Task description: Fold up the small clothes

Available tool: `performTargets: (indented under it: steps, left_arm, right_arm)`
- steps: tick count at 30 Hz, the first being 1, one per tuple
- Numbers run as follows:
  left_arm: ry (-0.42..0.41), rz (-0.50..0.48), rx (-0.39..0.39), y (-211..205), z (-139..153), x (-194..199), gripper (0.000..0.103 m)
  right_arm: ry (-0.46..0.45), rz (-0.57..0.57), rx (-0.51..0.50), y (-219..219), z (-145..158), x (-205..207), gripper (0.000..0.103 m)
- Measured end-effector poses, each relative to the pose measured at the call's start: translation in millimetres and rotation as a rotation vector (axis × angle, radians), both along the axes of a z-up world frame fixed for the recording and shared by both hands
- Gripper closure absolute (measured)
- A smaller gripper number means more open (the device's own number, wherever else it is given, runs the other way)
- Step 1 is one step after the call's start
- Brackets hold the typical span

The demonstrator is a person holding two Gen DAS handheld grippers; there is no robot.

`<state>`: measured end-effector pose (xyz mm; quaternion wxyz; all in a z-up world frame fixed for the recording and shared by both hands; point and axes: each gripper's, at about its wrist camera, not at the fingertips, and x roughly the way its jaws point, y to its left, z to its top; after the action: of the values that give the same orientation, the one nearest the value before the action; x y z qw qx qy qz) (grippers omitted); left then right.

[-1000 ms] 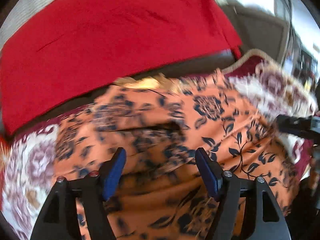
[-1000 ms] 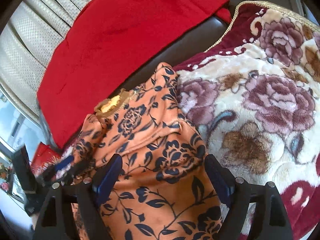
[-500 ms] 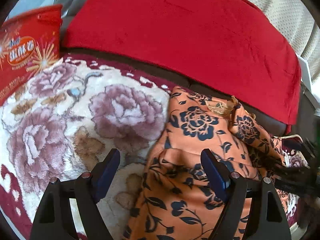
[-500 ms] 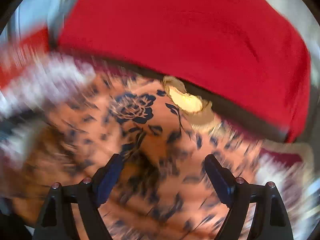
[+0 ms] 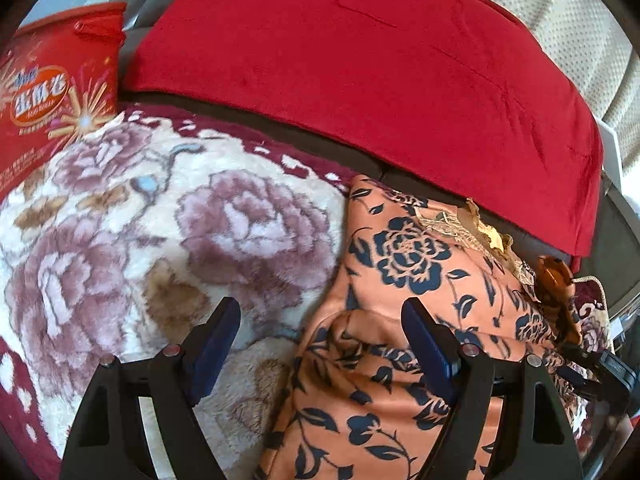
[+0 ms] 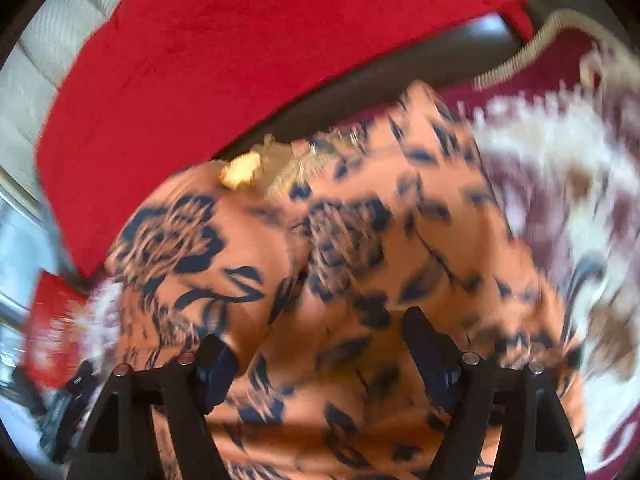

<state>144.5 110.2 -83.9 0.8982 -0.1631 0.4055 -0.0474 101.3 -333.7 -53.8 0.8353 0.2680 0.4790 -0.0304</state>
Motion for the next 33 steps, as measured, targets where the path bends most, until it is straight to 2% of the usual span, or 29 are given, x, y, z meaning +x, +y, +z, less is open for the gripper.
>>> performTargets:
  steps: [4,6,8,10,13,15,18,19,20,21,22,25,27,28,30,33]
  left_arm:
    - [0.001,-0.01,0.022,-12.2,5.3,8.8,0.02]
    - [0.004,-0.021,0.037,-19.3,5.2,15.7,0.02]
    - [0.014,-0.033,0.066,-26.9,2.3,23.3,0.02]
    - [0.026,-0.037,0.089,-31.8,-2.7,29.1,0.02]
    - [0.043,-0.04,0.094,-34.2,-10.4,33.8,0.02]
    - [0.053,-0.038,0.089,-34.4,-15.1,34.9,0.02]
    - [0.061,-0.047,0.081,-34.3,-17.6,33.9,0.02]
    - [0.06,-0.047,0.083,-34.1,-17.1,33.2,0.02]
    - [0.057,-0.045,0.084,-33.0,-16.2,32.3,0.02]
    - [0.053,-0.045,0.082,-31.6,-15.5,31.3,0.02]
    - [0.05,-0.047,0.081,-30.3,-14.7,30.7,0.02]
    - [0.044,-0.042,0.086,-26.4,-13.8,30.6,0.02]
    - [0.055,-0.037,0.068,-24.2,-15.3,31.9,0.02]
    - [0.058,-0.037,0.065,-24.3,-15.7,32.2,0.02]
    - [0.063,-0.041,0.078,-26.8,-15.1,31.8,0.02]
    - [0.066,-0.047,0.093,-28.6,-12.4,30.5,0.02]
  right_arm:
    - [-0.089,-0.033,0.009,-10.7,23.4,-19.6,0.018]
    - [-0.101,-0.036,-0.001,-10.7,35.8,-18.2,0.018]
    - [-0.102,-0.026,-0.058,-7.9,46.2,-11.6,0.018]
    - [-0.09,0.01,-0.169,2.1,54.9,-1.2,0.018]
    - [-0.085,0.149,-0.486,51.4,69.8,16.0,0.018]
    - [-0.081,0.247,-0.66,89.1,73.2,28.7,0.018]
    - [-0.009,0.388,-0.82,133.3,57.0,59.6,0.018]
    - [0.045,0.415,-0.894,142.1,45.9,72.6,0.019]
    - [0.107,0.445,-0.929,146.3,31.4,88.3,0.027]
    - [0.126,0.435,-0.898,140.8,27.5,93.8,0.04]
    - [0.145,0.385,-0.844,125.3,27.9,95.7,0.078]
    - [0.057,0.179,-0.596,57.0,48.9,72.0,0.08]
    - [0.007,0.038,-0.362,1.0,48.3,44.4,0.079]
    - [-0.016,-0.015,-0.21,-26.7,39.7,29.4,0.075]
    - [-0.021,-0.156,0.037,-74.9,11.0,-3.6,0.073]
    - [-0.048,-0.198,0.294,-105.7,-21.4,-30.2,0.07]
